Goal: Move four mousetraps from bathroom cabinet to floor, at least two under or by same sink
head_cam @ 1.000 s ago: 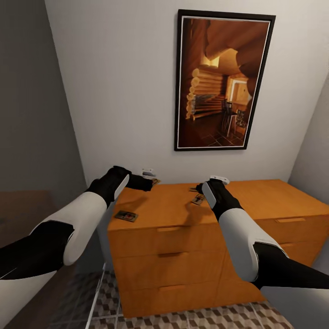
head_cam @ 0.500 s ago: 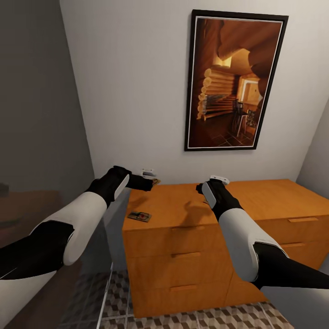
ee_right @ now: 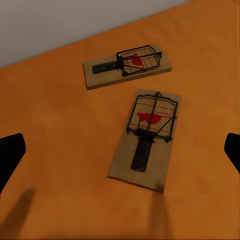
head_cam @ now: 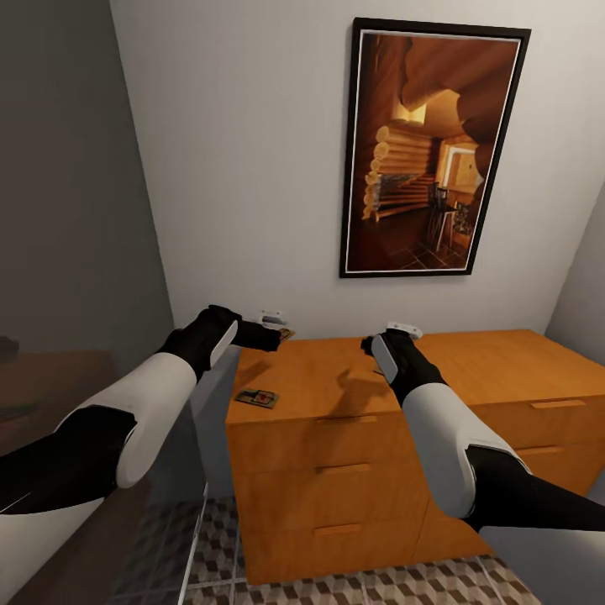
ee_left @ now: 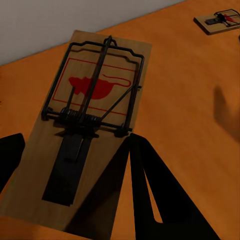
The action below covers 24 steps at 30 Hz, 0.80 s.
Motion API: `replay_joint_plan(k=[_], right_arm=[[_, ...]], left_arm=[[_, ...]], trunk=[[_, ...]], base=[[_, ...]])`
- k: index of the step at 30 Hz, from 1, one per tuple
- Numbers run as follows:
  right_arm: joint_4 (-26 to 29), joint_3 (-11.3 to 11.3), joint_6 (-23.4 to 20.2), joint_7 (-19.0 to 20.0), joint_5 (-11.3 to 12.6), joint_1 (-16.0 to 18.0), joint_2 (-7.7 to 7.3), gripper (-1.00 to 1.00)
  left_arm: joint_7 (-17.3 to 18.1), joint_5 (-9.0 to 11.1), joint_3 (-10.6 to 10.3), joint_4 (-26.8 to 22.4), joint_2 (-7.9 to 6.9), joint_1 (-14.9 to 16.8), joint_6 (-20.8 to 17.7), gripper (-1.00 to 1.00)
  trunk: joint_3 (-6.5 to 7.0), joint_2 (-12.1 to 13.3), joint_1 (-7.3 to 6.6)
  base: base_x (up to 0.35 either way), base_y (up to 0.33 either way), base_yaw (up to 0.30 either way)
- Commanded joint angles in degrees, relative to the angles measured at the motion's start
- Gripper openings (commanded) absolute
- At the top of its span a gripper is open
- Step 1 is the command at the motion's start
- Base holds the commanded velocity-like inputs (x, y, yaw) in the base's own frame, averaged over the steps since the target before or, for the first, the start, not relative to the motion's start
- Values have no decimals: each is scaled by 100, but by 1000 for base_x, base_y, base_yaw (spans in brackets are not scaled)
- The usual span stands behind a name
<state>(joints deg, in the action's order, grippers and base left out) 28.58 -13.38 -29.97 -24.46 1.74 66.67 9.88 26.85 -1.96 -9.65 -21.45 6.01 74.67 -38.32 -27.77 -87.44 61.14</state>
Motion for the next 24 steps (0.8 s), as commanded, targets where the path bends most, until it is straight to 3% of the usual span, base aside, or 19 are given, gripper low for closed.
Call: replay_joint_plan(k=[1, 12, 24], right_arm=[[7, -19, 14, -22, 21, 4, -7, 100], [-10, -12, 163, -16, 22, 4, -137, 100], [-140, -7, 175, -10, 19, 4, -144, 100]], left_arm=[[26, -41, -20, -9, -1, 4, -9, -100], [25, -41, -20, -15, 5, 4, -8, -100], [64, -28, -20, -15, 0, 4, -1, -100]], trunk=[[-7, -4, 0], [-7, -4, 0], [-7, -4, 0]], base=[[0, 0, 0], [0, 0, 0], [94, 0, 0]])
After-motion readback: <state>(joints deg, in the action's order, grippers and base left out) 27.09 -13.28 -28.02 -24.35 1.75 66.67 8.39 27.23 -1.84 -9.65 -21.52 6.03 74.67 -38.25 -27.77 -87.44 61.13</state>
